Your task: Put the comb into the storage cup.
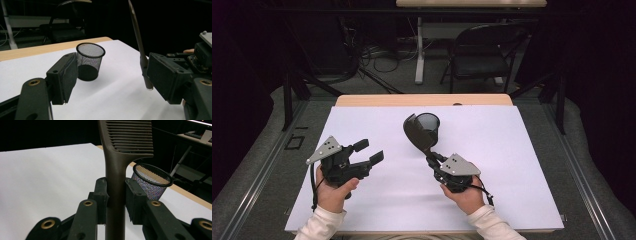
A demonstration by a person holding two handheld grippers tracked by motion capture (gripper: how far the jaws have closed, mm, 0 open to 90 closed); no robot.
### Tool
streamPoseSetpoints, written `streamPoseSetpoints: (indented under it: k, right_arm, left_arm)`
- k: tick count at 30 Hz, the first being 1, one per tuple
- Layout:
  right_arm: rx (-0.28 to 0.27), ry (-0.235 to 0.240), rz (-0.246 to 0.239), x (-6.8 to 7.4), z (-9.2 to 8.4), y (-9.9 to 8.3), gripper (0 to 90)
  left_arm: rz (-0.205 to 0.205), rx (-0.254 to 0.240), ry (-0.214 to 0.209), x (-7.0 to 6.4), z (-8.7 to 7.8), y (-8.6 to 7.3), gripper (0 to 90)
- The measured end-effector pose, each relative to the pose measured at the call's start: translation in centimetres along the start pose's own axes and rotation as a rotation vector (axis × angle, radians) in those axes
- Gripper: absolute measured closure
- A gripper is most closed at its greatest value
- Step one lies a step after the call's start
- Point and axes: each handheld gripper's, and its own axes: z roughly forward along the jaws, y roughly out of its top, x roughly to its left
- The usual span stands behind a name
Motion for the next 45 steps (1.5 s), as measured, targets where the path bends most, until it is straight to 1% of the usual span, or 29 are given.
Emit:
streamPoseSetpoints:
  k: [7, 13, 17, 21, 24, 29, 31, 35, 39, 41, 45]
  right_arm:
    - [-0.003, -0.006, 0.001, 0.0, 0.0, 0.0, 72.8]
    - [-0.006, -0.009, 0.003, 0.0, -0.1, 0.0, 72.7]
    - [-0.006, -0.01, 0.004, -0.1, -0.1, 0.0, 72.7]
    - [-0.007, -0.012, 0.005, -0.1, -0.1, -0.1, 72.7]
    - [-0.008, -0.012, 0.005, -0.1, -0.1, -0.1, 72.7]
    - [-0.012, -0.015, 0.008, -0.1, -0.1, -0.1, 72.7]
    - [-0.013, -0.016, 0.007, -0.1, -0.1, -0.1, 72.7]
    - [-0.013, -0.017, 0.008, -0.1, -0.1, -0.1, 72.7]
    - [-0.013, -0.017, 0.009, -0.1, -0.1, -0.1, 72.7]
    - [-0.013, -0.017, 0.01, -0.1, -0.1, -0.1, 72.7]
    - [-0.014, -0.017, 0.012, -0.2, -0.1, -0.1, 72.7]
  left_arm:
    - [-0.01, 0.007, -0.002, 0.0, 0.2, 0.5, 26.8]
    - [-0.04, 0.017, -0.017, 0.2, 0.5, 0.9, 28.7]
    - [-0.054, 0.034, -0.024, 0.2, 0.9, 1.1, 30.5]
    - [-0.066, 0.041, -0.033, 0.2, 1.3, 1.4, 30.6]
    - [-0.067, 0.051, -0.03, 0.1, 1.5, 1.7, 30.5]
    - [-0.086, 0.067, -0.039, 0.1, 2.0, 2.0, 30.5]
    - [-0.087, 0.069, -0.042, 0.1, 2.2, 2.1, 30.6]
    - [-0.1, 0.078, -0.042, 0.0, 2.6, 2.2, 30.6]
    - [-0.118, 0.067, -0.038, -0.1, 2.8, 2.2, 31.7]
    - [-0.124, 0.064, -0.043, -0.1, 3.0, 2.3, 33.0]
    - [-0.125, 0.068, -0.052, -0.1, 3.1, 2.5, 34.4]
